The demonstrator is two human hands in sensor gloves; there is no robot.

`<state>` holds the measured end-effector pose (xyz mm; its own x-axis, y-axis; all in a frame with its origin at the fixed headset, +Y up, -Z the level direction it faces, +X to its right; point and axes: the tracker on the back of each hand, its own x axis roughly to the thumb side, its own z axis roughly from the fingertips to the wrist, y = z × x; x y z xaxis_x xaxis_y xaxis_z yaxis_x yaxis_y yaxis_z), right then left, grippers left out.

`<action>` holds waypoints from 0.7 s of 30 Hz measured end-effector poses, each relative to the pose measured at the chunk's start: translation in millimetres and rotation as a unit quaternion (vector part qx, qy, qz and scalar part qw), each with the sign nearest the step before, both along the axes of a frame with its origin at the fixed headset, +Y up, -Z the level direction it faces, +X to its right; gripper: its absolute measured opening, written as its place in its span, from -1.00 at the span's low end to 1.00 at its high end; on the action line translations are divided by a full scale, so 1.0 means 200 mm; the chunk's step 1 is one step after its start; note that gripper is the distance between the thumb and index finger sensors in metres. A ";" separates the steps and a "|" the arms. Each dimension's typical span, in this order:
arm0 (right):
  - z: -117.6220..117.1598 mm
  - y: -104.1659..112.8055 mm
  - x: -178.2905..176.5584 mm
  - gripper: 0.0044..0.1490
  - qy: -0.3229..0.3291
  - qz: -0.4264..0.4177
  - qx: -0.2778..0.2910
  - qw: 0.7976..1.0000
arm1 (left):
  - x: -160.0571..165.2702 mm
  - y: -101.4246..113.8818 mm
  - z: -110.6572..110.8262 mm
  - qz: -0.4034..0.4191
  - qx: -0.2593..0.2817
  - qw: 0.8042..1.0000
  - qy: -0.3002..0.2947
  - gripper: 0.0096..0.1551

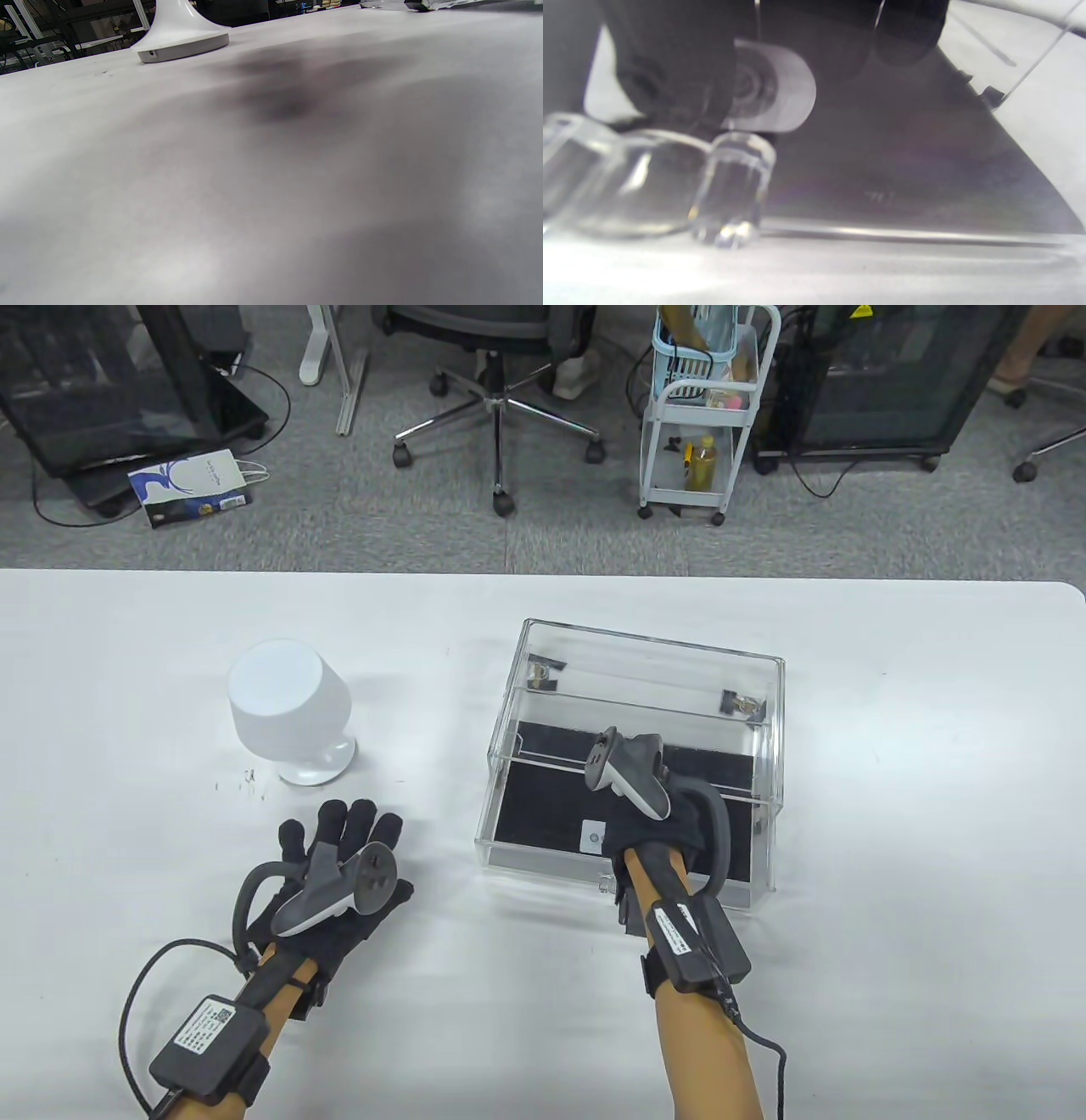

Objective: Take out the desk lamp remote control from the drawer and turn on the desk lamp

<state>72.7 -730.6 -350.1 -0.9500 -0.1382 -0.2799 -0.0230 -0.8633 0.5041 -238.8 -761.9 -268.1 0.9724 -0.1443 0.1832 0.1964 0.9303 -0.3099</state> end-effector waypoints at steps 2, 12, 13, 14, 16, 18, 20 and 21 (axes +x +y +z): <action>0.00 -0.01 0.00 -0.27 -0.005 -0.009 -0.003 1.000 | 0.00 0.00 0.00 0.000 -0.002 1.000 0.001 -0.08; 0.12 0.20 0.05 -0.28 0.045 -0.079 0.105 0.990 | 0.00 0.00 0.00 -0.001 -0.006 1.000 -0.004 -0.08; 0.14 0.22 0.05 -0.26 0.051 -0.093 0.111 0.988 | 0.01 0.00 0.01 -0.001 -0.005 1.000 -0.004 -0.08; 0.17 0.24 0.05 -0.24 0.065 -0.119 0.127 0.983 | 0.01 0.01 0.01 -0.001 -0.004 1.000 -0.005 -0.08; 0.21 0.27 0.05 -0.21 0.083 -0.161 0.165 0.970 | 0.02 0.01 0.01 0.002 -0.001 1.000 -0.006 -0.09; 0.26 0.29 0.05 -0.21 0.094 -0.206 0.189 0.956 | 0.02 0.02 0.02 0.004 0.002 1.000 -0.007 -0.08; 0.30 0.28 0.05 -0.23 0.115 -0.236 0.231 0.937 | 0.02 0.03 0.03 0.006 0.004 1.000 -0.008 -0.08; 0.31 0.27 0.05 -0.24 0.122 -0.242 0.238 0.933 | 0.02 0.03 0.03 0.006 0.005 1.000 -0.008 -0.08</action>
